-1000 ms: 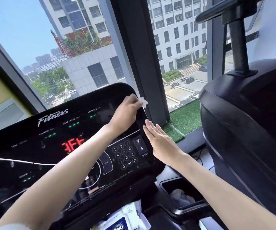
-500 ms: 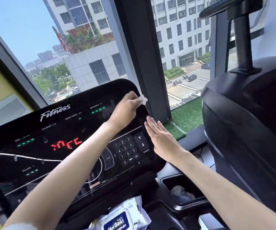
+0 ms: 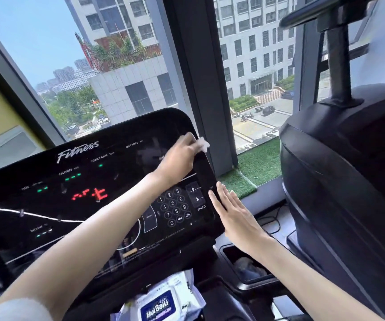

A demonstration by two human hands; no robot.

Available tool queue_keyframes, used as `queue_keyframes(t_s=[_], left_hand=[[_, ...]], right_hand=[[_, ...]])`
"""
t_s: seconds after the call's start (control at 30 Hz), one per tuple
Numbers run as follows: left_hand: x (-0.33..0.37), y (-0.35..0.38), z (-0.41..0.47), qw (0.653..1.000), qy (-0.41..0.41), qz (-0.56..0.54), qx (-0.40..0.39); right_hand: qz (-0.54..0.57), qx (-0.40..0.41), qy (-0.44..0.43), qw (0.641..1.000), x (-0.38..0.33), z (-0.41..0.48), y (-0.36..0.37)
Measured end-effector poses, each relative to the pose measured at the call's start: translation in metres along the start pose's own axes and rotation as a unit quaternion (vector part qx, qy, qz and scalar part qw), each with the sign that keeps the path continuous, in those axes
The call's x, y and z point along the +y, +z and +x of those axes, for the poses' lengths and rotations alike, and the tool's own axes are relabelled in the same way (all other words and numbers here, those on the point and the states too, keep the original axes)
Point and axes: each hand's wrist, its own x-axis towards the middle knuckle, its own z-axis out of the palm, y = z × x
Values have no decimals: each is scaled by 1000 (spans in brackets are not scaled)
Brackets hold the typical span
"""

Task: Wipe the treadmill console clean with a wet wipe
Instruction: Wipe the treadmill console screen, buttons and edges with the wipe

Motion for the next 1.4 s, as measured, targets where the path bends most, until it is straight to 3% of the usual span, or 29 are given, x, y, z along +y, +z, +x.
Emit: queue_keyframes(t_s=[0.07,0.1,0.23,0.27,0.37,0.43,0.57,0.6,0.7,0.73,0.77,0.9,0.93,1.07,1.13,1.2,1.27,1.4], left_hand=[[8,9,-17,993,76,2,-95],[5,9,-15,992,78,10,-103],[-4,3,3,993,-107,-15,45],[2,5,0,992,-112,-14,55],[25,21,-23,995,51,15,-85],[22,19,-25,987,82,24,-135],[3,13,-5,994,-103,-17,41],[6,15,-7,993,-105,-14,54],[31,24,-24,994,56,5,-97],[33,24,-27,985,88,14,-147],[30,22,-24,985,83,17,-150],[14,20,-6,994,-103,-23,34],[17,22,-8,994,-99,-18,40],[38,31,-35,990,61,-3,-126],[28,28,-31,997,-11,-21,-72],[19,28,-23,994,-97,-41,38],[23,34,-27,991,-113,-27,68],[49,50,-60,995,7,9,-98]], right_hand=[[2,-6,5,1000,-1,-2,3],[2,-11,11,1000,-2,-1,3],[7,-20,23,1000,-2,0,6],[9,-19,25,999,-2,-1,7],[10,-20,21,1000,-1,-2,6],[14,-25,22,999,-2,-2,4],[18,-15,32,999,-4,0,9],[18,-12,34,999,-4,0,10],[12,-19,30,999,-2,0,9],[12,-22,26,999,-2,0,7],[11,-24,26,999,-2,0,6],[8,-27,31,999,-3,0,7],[9,-29,31,999,-3,0,7],[11,-33,37,999,1,1,6],[25,-25,46,998,2,2,6],[34,-25,50,998,2,3,8],[85,-35,56,994,5,1,9],[282,34,142,948,15,-6,7]])
